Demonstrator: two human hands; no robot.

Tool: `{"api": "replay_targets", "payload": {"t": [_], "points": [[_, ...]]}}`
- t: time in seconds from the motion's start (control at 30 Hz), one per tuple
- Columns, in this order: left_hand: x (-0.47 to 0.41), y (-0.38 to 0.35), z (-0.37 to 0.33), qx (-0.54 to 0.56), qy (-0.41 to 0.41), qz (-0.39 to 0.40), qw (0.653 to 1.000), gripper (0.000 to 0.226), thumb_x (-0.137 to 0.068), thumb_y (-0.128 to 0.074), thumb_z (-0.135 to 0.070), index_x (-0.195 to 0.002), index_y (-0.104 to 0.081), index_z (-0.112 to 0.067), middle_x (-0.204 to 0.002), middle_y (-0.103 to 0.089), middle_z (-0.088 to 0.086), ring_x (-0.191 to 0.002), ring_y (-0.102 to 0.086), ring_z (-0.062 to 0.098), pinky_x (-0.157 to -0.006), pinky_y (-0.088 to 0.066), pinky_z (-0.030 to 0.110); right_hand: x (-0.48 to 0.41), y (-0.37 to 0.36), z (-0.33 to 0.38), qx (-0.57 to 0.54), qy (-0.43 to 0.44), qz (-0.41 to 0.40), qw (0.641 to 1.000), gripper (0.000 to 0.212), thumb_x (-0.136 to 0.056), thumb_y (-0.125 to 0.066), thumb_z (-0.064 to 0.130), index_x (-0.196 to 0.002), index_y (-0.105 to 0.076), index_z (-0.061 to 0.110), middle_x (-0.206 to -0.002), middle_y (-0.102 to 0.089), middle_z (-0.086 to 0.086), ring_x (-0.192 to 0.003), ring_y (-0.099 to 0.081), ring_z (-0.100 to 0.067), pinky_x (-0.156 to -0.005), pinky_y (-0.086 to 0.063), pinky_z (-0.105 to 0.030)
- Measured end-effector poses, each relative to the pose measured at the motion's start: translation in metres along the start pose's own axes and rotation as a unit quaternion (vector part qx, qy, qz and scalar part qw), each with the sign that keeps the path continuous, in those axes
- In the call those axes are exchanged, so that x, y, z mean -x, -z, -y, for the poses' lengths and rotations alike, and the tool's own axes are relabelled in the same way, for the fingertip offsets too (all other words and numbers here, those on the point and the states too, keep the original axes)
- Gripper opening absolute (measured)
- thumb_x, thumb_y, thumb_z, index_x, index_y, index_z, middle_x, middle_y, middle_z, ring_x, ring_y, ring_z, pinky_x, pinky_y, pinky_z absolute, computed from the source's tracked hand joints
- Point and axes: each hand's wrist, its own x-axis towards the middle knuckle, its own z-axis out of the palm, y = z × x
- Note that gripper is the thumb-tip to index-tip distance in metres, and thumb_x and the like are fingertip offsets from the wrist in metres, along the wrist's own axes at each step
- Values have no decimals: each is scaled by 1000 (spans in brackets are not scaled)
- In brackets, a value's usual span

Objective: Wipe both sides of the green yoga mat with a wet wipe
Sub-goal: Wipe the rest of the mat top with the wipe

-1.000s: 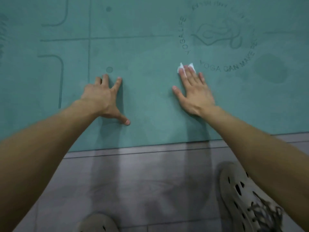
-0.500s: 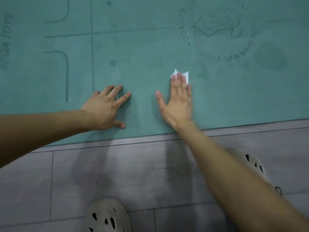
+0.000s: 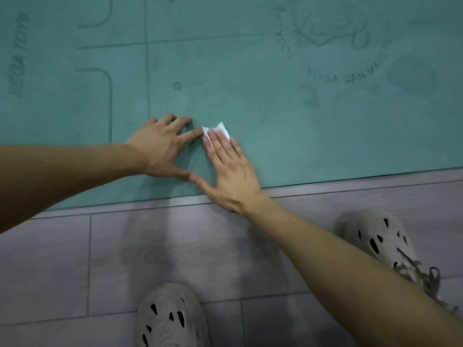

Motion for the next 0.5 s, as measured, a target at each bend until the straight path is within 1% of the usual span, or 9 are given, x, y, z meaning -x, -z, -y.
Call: {"api": "replay_targets", "payload": {"t": [0.07,0.1,0.2,0.27,0.3,0.33,0.4,0.47,0.5], "points": [[-2,5,8,11,-15,5,1000,124,-63,-45,-106,-165,-20,-39,-160,-32,3,-137,-40,31,-105,-50,49,2,9,-27,35,57,10,998,84,-105,-24,69,-169,-8,17,-177,-4,2,-162,6,-12,-131,-8,-44],[-3,8,13,19,-28,6,999,125,-62,-51,-104,-164,-20,-41,-160,-32,1,-137,-39,30,-105,-51,48,1,17,-54,47,40,13,998,81,-106,-24,67,-169,-6,19,-177,-2,4,-162,7,-11,-131,-8,-44],[0,10,20,36,-37,5,999,126,-60,-62,-100,-165,-19,-42,-162,-30,-1,-142,-36,27,-107,-51,46,-4,41,-133,51,-142,-12,988,83,-105,-18,69,-169,-3,20,-177,2,5,-162,10,-12,-132,-4,-45],[2,8,17,49,-28,5,998,130,-61,-67,-96,-166,-20,-37,-165,-28,-1,-145,-34,27,-111,-47,46,-12,39,-123,28,-245,-39,968,90,-101,-14,74,-169,-4,16,-177,2,0,-162,10,-14,-132,-2,-44],[3,6,14,56,-21,4,998,132,-61,-70,-94,-166,-20,-32,-166,-28,0,-147,-33,27,-114,-45,47,-16,31,-97,14,-238,-53,970,91,-101,-15,74,-169,-5,14,-177,1,-1,-162,9,-16,-132,-2,-44],[5,4,12,62,-8,5,998,134,-60,-71,-92,-167,-20,-28,-167,-27,2,-148,-33,28,-116,-43,48,-17,20,-65,4,-185,-48,982,91,-101,-18,73,-169,-7,13,-177,0,-2,-162,9,-16,-132,-3,-43],[9,-1,12,67,25,6,997,140,-58,-72,-93,-166,-19,-23,-168,-25,7,-151,-31,31,-119,-39,50,-9,2,-10,2,-8,-2,1000,88,-103,-22,71,-169,-9,14,-177,-2,-1,-162,9,-14,-132,-4,-43],[12,-3,14,75,70,7,995,149,-49,-70,-98,-165,-19,-21,-167,-22,11,-152,-29,33,-120,-36,52,-4,5,-13,37,124,31,991,82,-106,-24,67,-169,-9,17,-177,-5,1,-162,6,-13,-132,-7,-43],[12,-3,14,87,95,13,992,153,-44,-69,-101,-164,-18,-21,-167,-21,11,-152,-28,34,-121,-35,53,-11,12,-33,51,145,30,988,79,-107,-25,64,-169,-9,18,-177,-7,3,-162,4,-13,-132,-8,-44]]}}
